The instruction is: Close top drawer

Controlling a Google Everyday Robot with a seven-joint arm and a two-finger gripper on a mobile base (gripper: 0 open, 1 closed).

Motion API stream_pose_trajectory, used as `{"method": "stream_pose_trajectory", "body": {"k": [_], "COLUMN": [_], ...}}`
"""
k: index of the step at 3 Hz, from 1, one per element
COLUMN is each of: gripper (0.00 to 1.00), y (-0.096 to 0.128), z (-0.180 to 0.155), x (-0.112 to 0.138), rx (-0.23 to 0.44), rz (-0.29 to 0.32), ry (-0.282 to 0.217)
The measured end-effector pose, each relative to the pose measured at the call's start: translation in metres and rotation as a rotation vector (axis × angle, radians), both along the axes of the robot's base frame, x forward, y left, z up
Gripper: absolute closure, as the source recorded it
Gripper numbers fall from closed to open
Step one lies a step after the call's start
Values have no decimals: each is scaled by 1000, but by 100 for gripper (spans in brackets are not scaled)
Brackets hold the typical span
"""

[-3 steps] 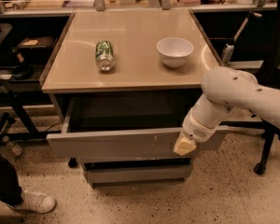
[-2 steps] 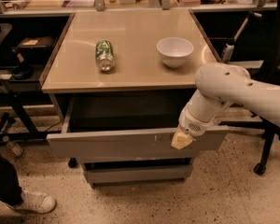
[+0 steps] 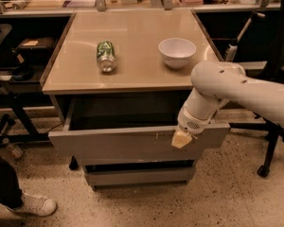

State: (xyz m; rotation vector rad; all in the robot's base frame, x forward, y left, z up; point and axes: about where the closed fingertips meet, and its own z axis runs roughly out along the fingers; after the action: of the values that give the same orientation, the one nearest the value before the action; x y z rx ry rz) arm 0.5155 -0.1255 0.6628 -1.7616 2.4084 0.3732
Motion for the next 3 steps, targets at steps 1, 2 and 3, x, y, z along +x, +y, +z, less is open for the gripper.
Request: {"method": "stream_pose_trajectory", "body": {"k": [1,2,3], "gripper": [59,36,13], "y": [0,0,0], "z": [0,0,0], "x": [0,0,0], "rx": [0,0,0], "rz": [0,0,0], "ry": [0,0,0]}}
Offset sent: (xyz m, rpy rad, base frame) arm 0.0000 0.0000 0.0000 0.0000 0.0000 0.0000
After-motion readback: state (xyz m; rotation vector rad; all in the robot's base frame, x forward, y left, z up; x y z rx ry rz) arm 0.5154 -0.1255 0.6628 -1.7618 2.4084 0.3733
